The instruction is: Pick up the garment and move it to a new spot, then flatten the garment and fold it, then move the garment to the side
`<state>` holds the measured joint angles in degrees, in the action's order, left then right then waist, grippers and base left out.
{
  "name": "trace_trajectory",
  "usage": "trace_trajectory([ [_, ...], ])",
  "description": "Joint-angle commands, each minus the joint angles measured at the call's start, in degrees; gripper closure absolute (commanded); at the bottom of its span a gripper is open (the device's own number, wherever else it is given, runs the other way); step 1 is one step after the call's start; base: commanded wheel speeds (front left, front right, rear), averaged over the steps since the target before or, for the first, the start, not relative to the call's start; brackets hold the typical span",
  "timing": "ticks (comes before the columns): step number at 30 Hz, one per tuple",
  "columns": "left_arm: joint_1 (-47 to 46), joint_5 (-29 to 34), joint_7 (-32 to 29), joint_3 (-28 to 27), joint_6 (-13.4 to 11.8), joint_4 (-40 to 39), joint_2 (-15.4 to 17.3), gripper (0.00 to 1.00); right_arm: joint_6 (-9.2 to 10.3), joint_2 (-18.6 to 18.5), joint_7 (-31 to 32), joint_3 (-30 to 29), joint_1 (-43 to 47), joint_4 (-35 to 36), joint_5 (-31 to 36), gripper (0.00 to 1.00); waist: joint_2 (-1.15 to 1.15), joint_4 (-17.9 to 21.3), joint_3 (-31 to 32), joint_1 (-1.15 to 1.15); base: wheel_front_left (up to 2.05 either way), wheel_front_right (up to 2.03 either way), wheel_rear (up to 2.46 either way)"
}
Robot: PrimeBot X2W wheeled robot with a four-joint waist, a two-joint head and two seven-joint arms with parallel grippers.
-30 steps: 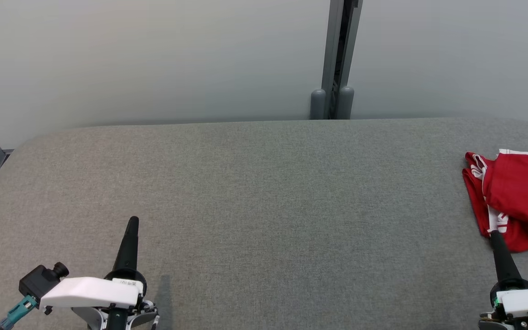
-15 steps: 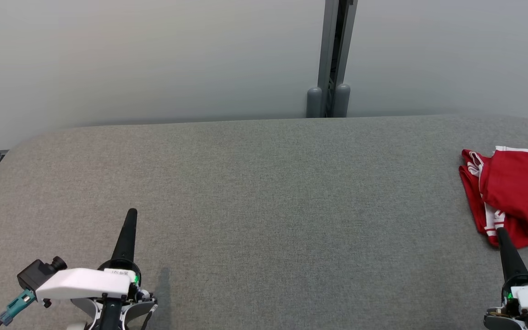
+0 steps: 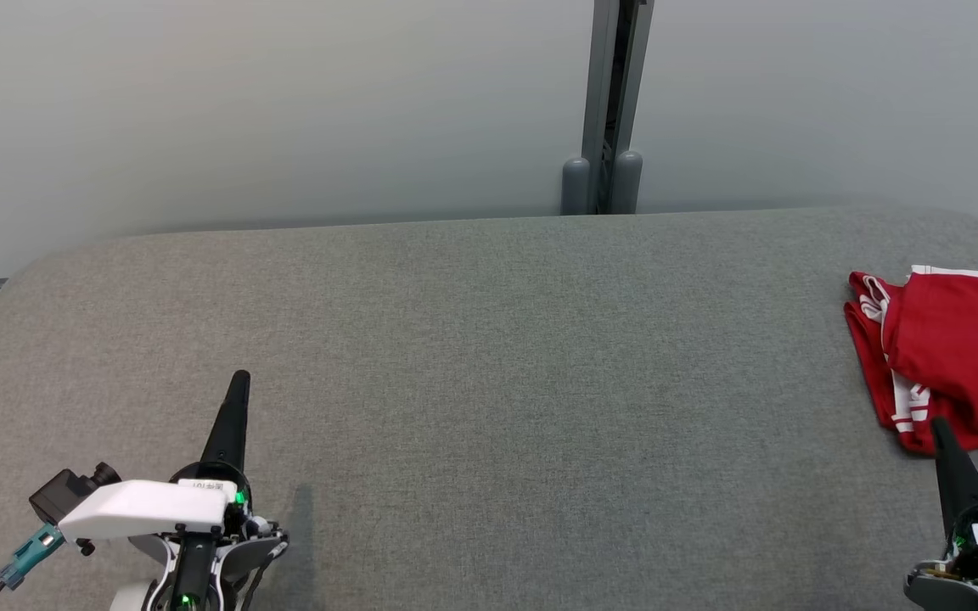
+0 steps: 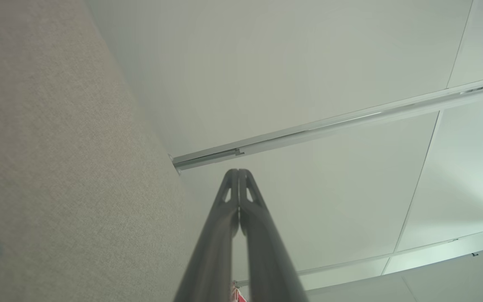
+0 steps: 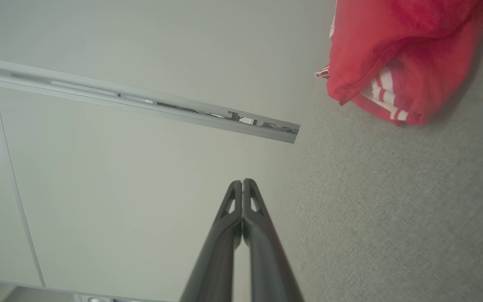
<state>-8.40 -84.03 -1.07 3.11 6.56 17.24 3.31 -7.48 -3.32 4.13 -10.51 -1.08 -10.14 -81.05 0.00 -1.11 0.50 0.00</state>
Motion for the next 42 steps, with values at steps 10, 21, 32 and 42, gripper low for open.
trace_trajectory([
  [10,-2.4,-4.5,-1.4,-0.7,0.7,1.0,0.4,1.0,-0.02,-0.5,1.6,-1.2,-1.0,-0.1,-5.5,1.0,0.0,0.4,-0.2,0.0,0.0,0.0,0.0],
  [21,-3.7,-8.3,-2.4,-1.1,1.1,2.0,0.3,1.0,-0.02,-0.5,2.9,-1.9,-1.5,-0.3,-10.4,1.0,0.0,0.9,-0.5,0.0,0.0,0.0,0.0],
  [32,-4.1,-10.1,-3.0,-1.3,1.0,2.5,0.2,1.0,-0.02,-0.5,3.4,-2.4,-1.6,-0.4,-12.3,1.0,0.0,1.1,-0.6,0.0,0.0,0.0,0.0],
  [42,-4.0,-9.9,-3.1,-1.4,1.0,2.5,0.1,1.0,-0.02,-0.4,3.5,-2.5,-1.6,-0.4,-12.2,1.0,0.0,1.1,-0.6,0.0,0.0,0.0,0.0],
])
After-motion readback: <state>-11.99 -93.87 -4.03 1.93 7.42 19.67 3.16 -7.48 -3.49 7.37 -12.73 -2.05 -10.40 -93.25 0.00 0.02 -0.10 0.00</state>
